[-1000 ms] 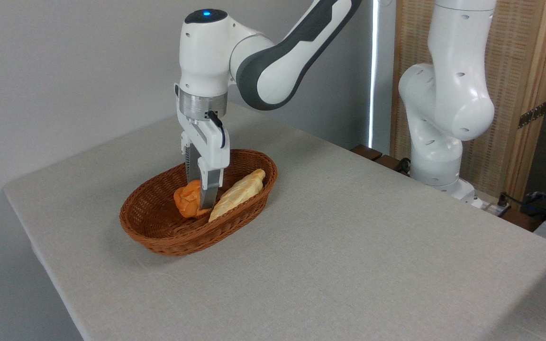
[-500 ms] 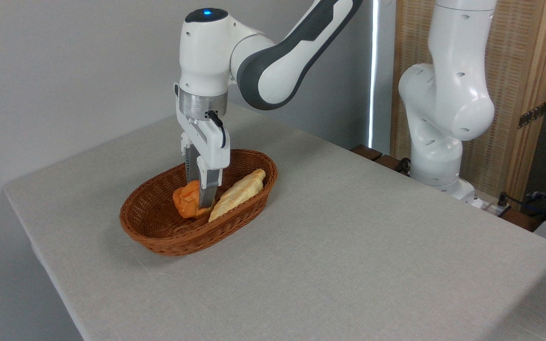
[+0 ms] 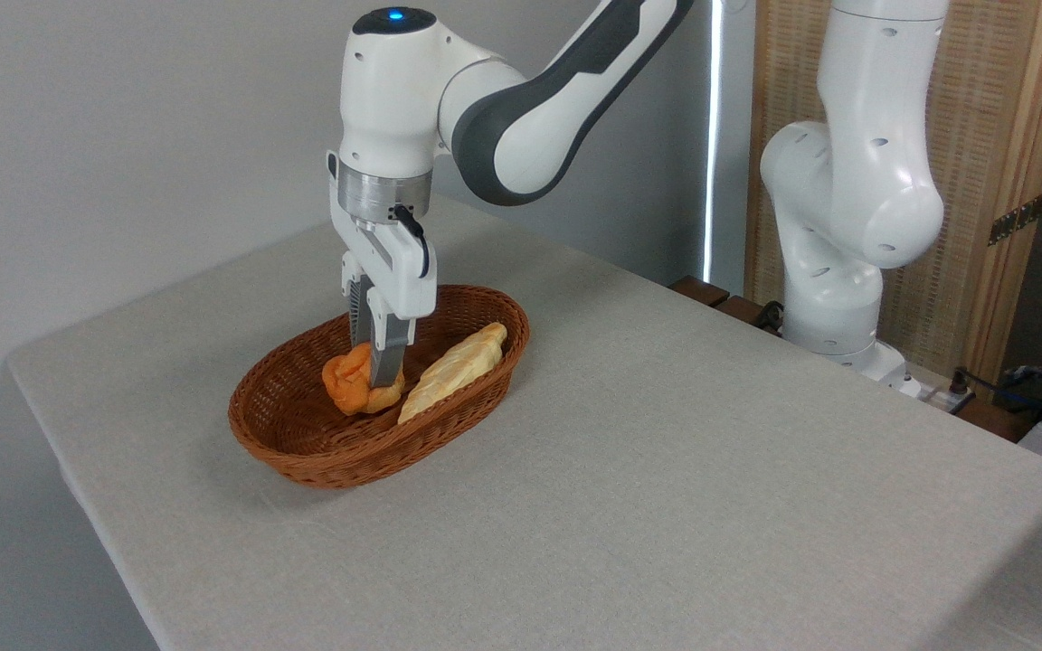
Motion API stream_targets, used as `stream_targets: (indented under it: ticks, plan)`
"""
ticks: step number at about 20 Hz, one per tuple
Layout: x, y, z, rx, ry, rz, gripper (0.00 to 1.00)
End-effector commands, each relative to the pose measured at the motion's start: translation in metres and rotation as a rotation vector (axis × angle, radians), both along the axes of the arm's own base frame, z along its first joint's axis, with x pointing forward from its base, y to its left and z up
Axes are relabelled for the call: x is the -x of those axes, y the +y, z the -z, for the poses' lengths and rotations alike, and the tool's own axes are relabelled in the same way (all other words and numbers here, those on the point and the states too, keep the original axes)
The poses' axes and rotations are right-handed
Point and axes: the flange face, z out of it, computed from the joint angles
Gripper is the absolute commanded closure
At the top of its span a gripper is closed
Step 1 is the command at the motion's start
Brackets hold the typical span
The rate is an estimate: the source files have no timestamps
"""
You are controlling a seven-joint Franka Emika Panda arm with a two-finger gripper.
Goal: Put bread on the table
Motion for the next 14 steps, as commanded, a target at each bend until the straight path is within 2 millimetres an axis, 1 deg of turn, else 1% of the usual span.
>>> stream_targets:
  ticks: [1,2,4,5,6,8,11,13,14]
  plan:
    - [-0.007,0.013,-0.021,0.058,-0.022,-0.055,0.58]
    - [-0.009,0.015,-0.027,0.060,-0.002,-0.059,0.58]
    - [-0.013,0.017,-0.045,0.052,0.050,-0.056,0.58]
    - [-0.019,0.029,-0.053,0.054,0.070,-0.074,0.58]
    - [-0.022,0.038,-0.062,0.056,0.082,-0.086,0.58]
    - [-0.027,0.047,-0.084,0.051,0.102,-0.085,0.58]
    - [-0.040,0.074,-0.115,0.050,0.076,-0.117,0.58]
    - [-0.049,0.104,-0.133,-0.011,0.035,-0.142,0.57]
    - [-0.051,0.118,-0.137,-0.060,0.026,-0.146,0.55]
